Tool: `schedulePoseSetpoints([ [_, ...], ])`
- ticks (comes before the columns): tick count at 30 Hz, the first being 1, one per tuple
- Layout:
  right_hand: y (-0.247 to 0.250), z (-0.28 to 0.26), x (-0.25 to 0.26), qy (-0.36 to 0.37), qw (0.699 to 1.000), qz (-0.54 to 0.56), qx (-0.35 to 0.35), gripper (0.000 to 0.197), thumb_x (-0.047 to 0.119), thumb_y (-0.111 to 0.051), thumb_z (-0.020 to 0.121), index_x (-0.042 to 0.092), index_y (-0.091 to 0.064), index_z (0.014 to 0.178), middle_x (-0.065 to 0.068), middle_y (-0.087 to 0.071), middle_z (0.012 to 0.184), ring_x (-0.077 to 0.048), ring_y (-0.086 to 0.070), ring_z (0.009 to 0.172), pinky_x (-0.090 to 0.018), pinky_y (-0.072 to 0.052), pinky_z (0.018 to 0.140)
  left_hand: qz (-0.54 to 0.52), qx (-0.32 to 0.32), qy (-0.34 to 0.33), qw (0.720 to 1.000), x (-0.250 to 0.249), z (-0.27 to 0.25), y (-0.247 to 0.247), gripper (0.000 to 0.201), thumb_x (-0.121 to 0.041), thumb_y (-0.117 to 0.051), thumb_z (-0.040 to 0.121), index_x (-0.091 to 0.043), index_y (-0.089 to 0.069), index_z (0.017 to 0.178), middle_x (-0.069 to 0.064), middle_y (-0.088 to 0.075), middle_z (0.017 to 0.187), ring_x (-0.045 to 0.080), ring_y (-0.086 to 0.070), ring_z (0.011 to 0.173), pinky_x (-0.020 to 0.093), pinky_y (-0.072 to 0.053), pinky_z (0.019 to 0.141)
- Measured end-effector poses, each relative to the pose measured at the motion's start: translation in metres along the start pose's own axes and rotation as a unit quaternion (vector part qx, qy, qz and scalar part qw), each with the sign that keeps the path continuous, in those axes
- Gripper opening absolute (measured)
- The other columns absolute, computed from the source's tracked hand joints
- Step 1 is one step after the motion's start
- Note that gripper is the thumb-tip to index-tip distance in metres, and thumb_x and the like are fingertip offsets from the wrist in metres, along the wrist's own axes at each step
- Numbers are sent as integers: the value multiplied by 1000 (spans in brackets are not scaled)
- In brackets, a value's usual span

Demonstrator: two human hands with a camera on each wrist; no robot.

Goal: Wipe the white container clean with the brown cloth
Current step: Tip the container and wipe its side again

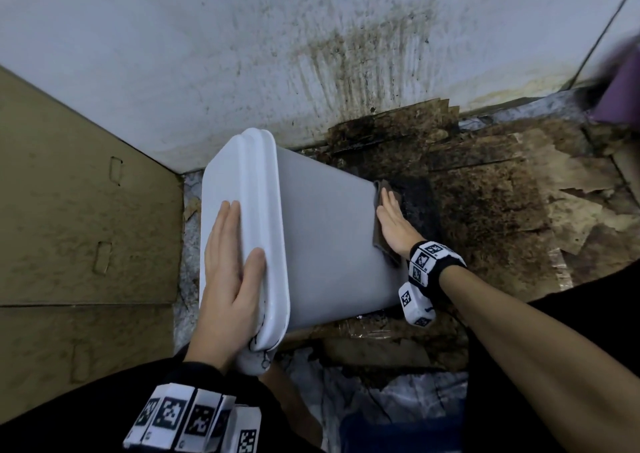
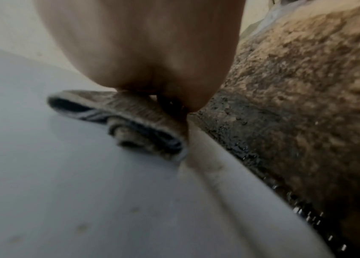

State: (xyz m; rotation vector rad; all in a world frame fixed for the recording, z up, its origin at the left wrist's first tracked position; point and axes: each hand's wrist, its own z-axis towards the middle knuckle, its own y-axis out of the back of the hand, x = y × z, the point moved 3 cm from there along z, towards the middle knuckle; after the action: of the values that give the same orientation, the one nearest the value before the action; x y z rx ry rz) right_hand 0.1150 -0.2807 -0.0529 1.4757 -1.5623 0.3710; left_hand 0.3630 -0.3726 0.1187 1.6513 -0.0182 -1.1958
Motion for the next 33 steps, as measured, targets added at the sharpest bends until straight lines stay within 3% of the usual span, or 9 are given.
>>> schedulePoseSetpoints([
  [4,-6,-2,7,4,1000,25,-7,49,11,-12,110,-4,-11,157,-6,11,169,-21,16,155,-31,7,122,1,-1,9,1000,3,-1,2,57,-35,-37,105,-45,-11,155,-19,-8,169,-2,-5,155,23,-7,126],
  [9,-21,-12,29,55,996,61,-38,54,21,-17,111,17,3,160,-2,13,169,-16,16,155,-26,11,120,13,-3,9,1000,5,-1,1,57,-35,-36,105,-42,-11,156,-16,-9,170,-2,-4,155,20,-6,125],
  [13,-38,-34,72,145,984,92,-42,54,27,-20,111,27,3,161,8,13,168,-4,18,150,-29,9,122,19,-2,9,1000,1,1,-2,56,-41,-34,105,-44,-9,155,-12,-9,170,-4,-3,155,16,-4,124],
  [16,-50,-49,108,208,972,104,-24,54,29,-22,112,30,1,160,10,13,168,-7,19,152,-31,9,123,26,-4,4,1000,2,2,-1,57,-48,-31,103,-43,-10,155,-11,-9,170,-3,-3,155,14,-3,123],
  [19,-56,-54,120,241,967,80,-4,54,32,-22,112,31,3,160,9,16,168,-6,20,152,-33,9,124,26,1,12,1000,5,2,-1,56,-46,-32,104,-44,-9,155,-12,-9,170,-4,-3,155,14,-3,123],
  [24,-53,-44,101,284,957,-37,-45,56,40,-19,111,33,7,161,17,17,167,3,18,151,-32,4,125,25,6,21,999,4,2,1,56,-41,-34,105,-47,-8,155,-18,-7,169,-6,-3,154,11,-4,121],
  [29,-43,-13,72,238,970,-29,-47,55,45,-14,109,38,10,159,17,18,167,0,18,152,-40,1,127,19,3,27,999,7,0,5,57,-38,-34,105,-44,-10,156,-21,-7,168,-6,-3,154,12,-4,122],
  [31,-33,1,55,184,981,-32,-50,56,42,-13,109,33,10,160,11,17,168,-7,16,154,-39,2,127,7,7,27,1000,6,-2,6,58,-38,-35,104,-45,-10,156,-22,-7,169,-5,-4,154,14,-5,123],
  [33,-18,11,38,121,991,-17,-46,56,34,-16,111,22,6,161,3,13,169,-13,12,156,-32,6,126,-5,12,29,1000,5,-3,5,58,-38,-35,104,-45,-10,157,-25,-6,168,-5,-3,154,16,-6,124],
])
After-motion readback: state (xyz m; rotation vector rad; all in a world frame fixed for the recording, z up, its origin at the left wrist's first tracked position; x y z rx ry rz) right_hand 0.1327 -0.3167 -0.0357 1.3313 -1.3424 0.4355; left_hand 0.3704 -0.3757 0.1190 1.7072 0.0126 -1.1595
